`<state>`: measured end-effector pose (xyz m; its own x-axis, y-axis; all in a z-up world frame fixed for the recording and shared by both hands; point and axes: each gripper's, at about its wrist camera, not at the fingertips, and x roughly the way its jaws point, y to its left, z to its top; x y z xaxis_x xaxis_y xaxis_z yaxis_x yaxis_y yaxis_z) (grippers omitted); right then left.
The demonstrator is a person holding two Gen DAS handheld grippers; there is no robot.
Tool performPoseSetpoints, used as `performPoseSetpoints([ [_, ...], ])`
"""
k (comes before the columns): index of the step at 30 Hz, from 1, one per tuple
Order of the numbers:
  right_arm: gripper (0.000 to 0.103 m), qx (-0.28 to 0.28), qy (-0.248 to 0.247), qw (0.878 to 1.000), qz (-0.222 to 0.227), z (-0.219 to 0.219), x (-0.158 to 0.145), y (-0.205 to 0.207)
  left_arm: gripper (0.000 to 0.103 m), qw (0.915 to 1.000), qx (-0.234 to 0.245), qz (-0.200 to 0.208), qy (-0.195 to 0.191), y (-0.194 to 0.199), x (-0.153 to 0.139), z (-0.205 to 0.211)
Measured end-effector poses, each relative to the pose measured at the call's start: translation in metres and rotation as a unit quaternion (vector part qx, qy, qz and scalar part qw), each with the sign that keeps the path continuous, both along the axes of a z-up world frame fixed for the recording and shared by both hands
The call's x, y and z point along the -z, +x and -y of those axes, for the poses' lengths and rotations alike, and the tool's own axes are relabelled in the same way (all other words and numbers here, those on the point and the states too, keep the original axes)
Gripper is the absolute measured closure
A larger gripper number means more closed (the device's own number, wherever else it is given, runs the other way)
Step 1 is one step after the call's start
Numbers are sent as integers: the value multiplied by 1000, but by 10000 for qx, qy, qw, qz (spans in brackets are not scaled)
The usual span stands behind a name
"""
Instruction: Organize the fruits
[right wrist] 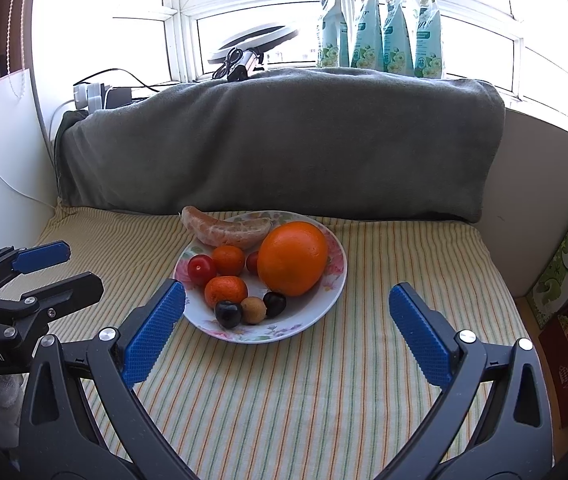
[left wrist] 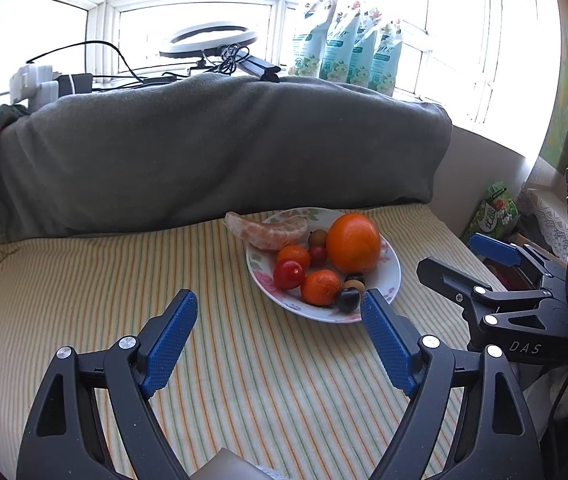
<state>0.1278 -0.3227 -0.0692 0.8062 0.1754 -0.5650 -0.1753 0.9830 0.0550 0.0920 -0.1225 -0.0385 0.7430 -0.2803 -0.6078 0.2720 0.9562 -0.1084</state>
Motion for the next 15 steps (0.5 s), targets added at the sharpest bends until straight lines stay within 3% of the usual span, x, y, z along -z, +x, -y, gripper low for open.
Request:
performPoseSetpoints([
  [15, 0, -9, 6, 10000, -12, 0, 1, 0, 19, 10000, 6, 10, 4, 0, 0, 0],
])
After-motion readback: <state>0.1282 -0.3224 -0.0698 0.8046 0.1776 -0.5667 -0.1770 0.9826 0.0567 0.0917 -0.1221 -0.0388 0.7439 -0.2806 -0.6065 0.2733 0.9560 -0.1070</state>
